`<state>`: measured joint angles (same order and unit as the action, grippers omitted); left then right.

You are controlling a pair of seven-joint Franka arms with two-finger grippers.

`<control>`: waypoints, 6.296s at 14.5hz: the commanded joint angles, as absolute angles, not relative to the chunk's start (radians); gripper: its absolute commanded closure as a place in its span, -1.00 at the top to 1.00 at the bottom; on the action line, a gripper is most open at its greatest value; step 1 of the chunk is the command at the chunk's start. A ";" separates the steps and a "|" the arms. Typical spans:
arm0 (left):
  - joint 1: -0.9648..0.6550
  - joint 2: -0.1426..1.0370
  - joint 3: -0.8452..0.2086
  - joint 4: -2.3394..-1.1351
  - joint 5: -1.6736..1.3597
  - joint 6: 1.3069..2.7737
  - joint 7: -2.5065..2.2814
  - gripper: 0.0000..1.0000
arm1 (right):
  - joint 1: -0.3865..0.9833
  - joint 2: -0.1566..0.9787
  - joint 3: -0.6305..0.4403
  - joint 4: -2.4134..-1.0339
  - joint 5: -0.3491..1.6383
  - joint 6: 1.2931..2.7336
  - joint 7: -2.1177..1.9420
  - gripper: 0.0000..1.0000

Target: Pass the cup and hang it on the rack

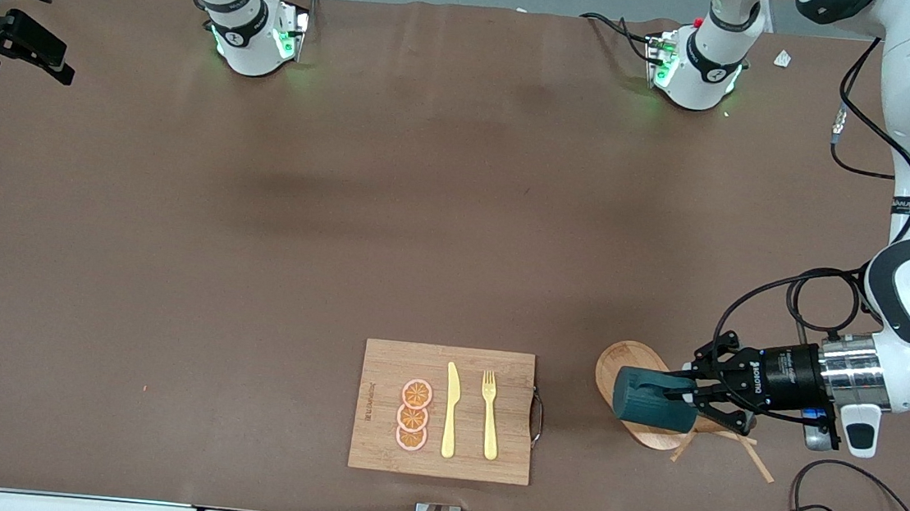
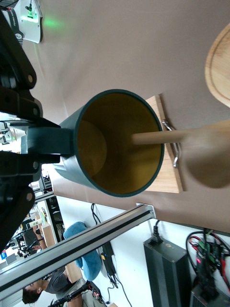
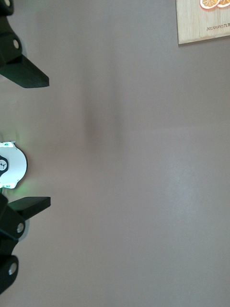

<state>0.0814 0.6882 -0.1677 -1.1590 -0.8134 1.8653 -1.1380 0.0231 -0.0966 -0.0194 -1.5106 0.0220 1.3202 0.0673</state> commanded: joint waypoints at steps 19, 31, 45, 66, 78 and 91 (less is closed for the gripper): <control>0.155 0.733 -0.173 -1.155 -0.893 1.870 -1.095 -0.99 | 0.020 -0.117 -0.018 -1.534 0.029 1.321 0.063 1.00; 0.160 0.741 -0.172 -1.163 -0.893 1.870 -1.094 -0.90 | 0.020 -0.117 -0.018 -1.534 0.029 1.321 0.063 1.00; 0.160 0.735 -0.175 -1.152 -0.891 1.870 -1.108 1.00 | 0.018 -0.117 -0.020 -1.534 0.029 1.318 0.063 1.00; 0.153 0.327 -0.213 -1.164 -0.262 1.594 -0.792 1.00 | 0.018 -0.117 -0.020 -1.534 0.029 1.316 0.063 1.00; 0.152 -0.016 -0.095 -1.513 0.014 1.458 -0.230 1.00 | 0.020 -0.117 -0.020 -1.534 0.029 1.318 0.063 1.00; 0.006 -0.189 -0.097 -1.713 -0.012 1.505 -0.221 1.00 | 0.017 -0.117 -0.021 -1.534 0.029 1.318 0.063 1.00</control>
<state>0.0189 -0.1696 -0.1026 -1.6881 0.0034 1.4834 -0.2333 0.0226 -0.0966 -0.0227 -1.5137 0.0220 1.3163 0.0673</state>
